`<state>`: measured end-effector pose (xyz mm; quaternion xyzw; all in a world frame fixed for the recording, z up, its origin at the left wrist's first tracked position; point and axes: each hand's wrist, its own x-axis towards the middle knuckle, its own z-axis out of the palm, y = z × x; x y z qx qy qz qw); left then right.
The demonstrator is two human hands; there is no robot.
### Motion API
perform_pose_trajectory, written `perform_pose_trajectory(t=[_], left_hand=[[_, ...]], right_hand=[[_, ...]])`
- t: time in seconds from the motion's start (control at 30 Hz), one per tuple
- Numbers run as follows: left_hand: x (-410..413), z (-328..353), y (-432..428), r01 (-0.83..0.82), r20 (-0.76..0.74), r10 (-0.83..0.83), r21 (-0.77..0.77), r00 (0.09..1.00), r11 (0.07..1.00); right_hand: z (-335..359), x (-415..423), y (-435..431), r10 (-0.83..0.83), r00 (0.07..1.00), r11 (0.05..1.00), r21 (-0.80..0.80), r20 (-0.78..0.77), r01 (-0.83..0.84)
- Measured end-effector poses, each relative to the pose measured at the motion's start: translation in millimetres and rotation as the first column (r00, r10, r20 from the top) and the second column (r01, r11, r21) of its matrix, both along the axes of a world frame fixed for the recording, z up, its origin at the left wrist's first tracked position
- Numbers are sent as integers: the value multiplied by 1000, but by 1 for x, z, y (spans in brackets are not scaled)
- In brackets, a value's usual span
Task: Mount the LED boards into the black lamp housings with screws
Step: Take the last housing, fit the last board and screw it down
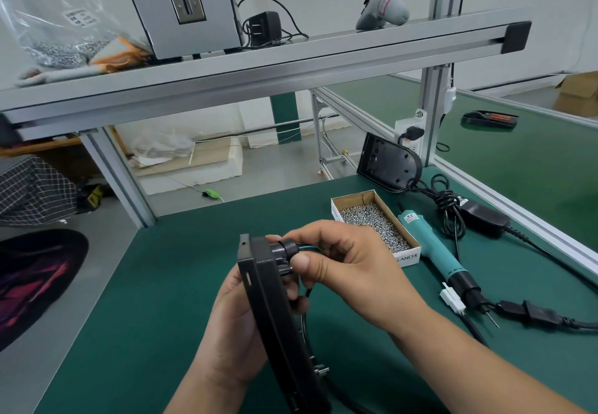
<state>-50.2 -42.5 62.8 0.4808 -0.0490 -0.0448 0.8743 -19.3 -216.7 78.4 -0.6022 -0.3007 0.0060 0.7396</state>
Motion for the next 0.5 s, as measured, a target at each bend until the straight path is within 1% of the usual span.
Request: perform_pose_trajectory(t=[0.17,0.23,0.3,0.37,0.5], left_hand=[[7,-4,-1,-77,-40,76,-6,996,997],[7,-6,-2,-122,-42,122,-1,992,992],[6,-8,-2,-149,-13,150,7,989,989],[4,-3,-3,-126,-3,126,4,992,992],[-1,5,-6,-61,-35,63,51,997,997]], right_hand=[[0,-1,3,-55,998,998,-14,15,55],[0,-3,3,-89,995,995,-41,52,91],[-1,-4,4,-139,984,985,-84,107,149],[-2,-5,5,-184,972,973,-113,143,201],[0,-7,4,-168,973,971,-144,155,191]])
